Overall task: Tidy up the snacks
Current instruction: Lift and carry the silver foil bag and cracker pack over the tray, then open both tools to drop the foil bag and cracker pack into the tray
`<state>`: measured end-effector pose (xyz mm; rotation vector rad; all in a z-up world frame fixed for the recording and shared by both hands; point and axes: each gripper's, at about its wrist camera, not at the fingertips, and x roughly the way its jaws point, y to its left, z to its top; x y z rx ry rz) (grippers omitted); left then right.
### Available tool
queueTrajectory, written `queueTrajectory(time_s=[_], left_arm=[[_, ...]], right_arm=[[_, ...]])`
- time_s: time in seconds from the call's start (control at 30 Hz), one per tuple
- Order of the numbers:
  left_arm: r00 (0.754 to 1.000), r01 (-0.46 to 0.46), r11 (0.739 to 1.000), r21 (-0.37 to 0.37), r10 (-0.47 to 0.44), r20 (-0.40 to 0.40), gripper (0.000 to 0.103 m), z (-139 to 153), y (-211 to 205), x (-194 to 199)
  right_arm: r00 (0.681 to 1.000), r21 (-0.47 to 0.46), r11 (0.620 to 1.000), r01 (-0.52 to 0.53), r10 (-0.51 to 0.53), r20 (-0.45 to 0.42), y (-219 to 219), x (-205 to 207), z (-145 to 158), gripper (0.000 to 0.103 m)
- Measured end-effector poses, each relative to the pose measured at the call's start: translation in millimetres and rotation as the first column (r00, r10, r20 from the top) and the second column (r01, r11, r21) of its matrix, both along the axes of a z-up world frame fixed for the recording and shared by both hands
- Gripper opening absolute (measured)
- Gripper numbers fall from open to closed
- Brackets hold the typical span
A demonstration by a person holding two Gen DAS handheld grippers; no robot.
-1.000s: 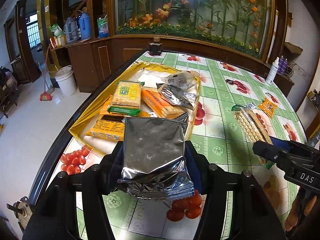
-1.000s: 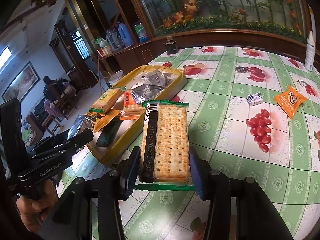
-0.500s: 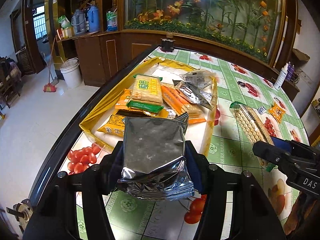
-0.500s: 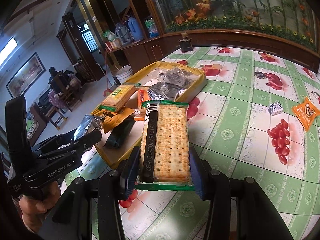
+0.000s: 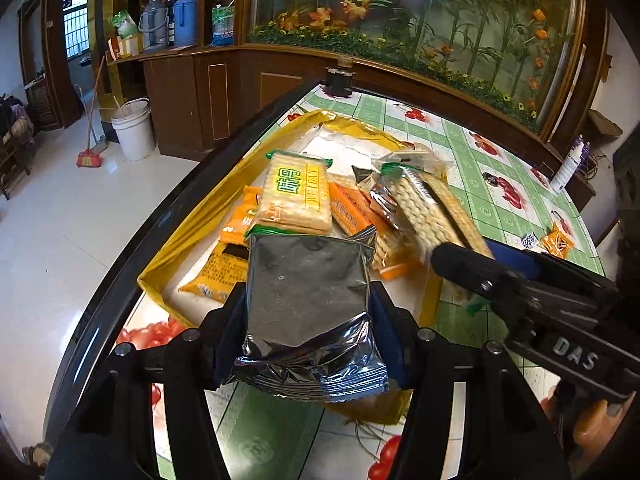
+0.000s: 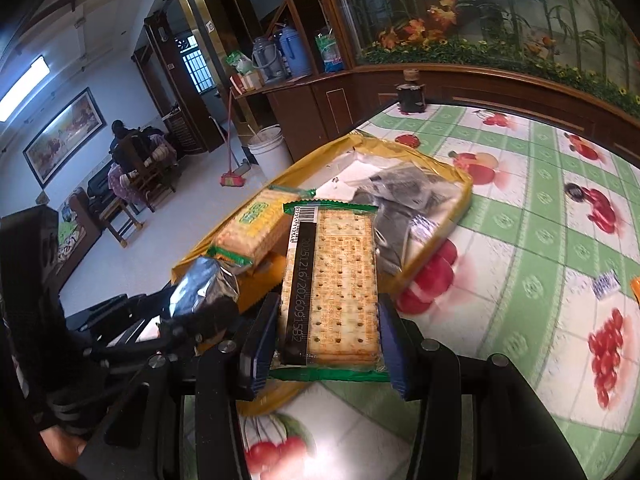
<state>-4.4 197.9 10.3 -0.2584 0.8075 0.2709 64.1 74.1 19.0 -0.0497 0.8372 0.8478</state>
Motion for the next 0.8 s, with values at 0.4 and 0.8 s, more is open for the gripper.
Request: queueTrajectory(time_s=[0.4, 0.8], left_arm=[[0.999, 0.031, 1.000, -0.002, -0.031, -0.028, 0.058, -8.8, 2.1, 6.6], [0.996, 0.073, 0.997, 0.021, -0.072, -0.045, 0.058, -8.8, -11.4, 13.6]], right_arm=[[1.000, 0.006, 1.000, 0.001, -0.001, -0.026, 29.1, 44.0, -8.6, 0.048], [1.000, 0.018, 1.000, -0.005, 0.006, -0.029, 52.1, 63.9, -13.3, 0.050]])
